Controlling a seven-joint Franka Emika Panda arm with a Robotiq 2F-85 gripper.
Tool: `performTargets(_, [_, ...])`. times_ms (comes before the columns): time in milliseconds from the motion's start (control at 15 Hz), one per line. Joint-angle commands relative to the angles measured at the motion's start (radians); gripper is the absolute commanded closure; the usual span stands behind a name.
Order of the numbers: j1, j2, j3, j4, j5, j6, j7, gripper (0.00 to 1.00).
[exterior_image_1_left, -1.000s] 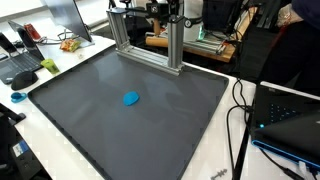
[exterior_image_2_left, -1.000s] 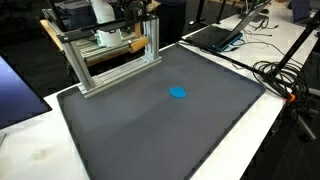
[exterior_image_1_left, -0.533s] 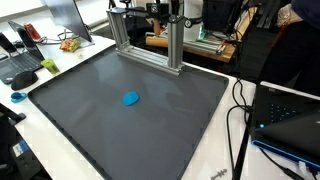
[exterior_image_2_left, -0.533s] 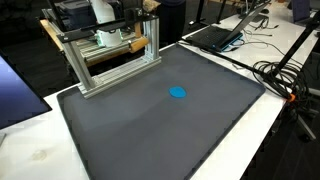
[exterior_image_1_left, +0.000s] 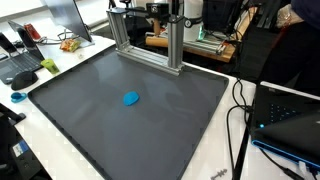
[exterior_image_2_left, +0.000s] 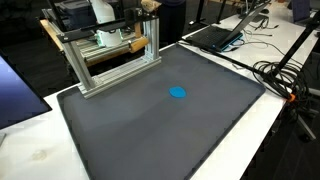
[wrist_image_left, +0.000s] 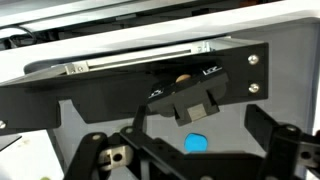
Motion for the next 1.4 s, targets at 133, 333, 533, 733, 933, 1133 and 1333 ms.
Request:
performTargets(133, [0.006, 0.096, -0.009, 0.076, 0.005, 0.079, -0.058, 0.0])
performTargets(333, [0.005, 0.161, -0.015, 0.086, 0.027, 0.13, -0.053, 0.0])
performTargets(533, [0.006, 0.223, -0.023, 0.103, 0.053, 0.128, -0.052, 0.0])
performTargets(733, [0.008, 0.267, -0.027, 0.112, 0.081, 0.12, -0.054, 0.0])
performTargets(933, [0.007, 0.297, -0.028, 0.123, 0.098, 0.082, -0.058, 0.0])
performTargets(1133, [0.004, 0.312, -0.03, 0.127, 0.107, 0.029, -0.053, 0.0])
performTargets(1333, [0.002, 0.318, -0.031, 0.131, 0.108, -0.023, -0.048, 0.0])
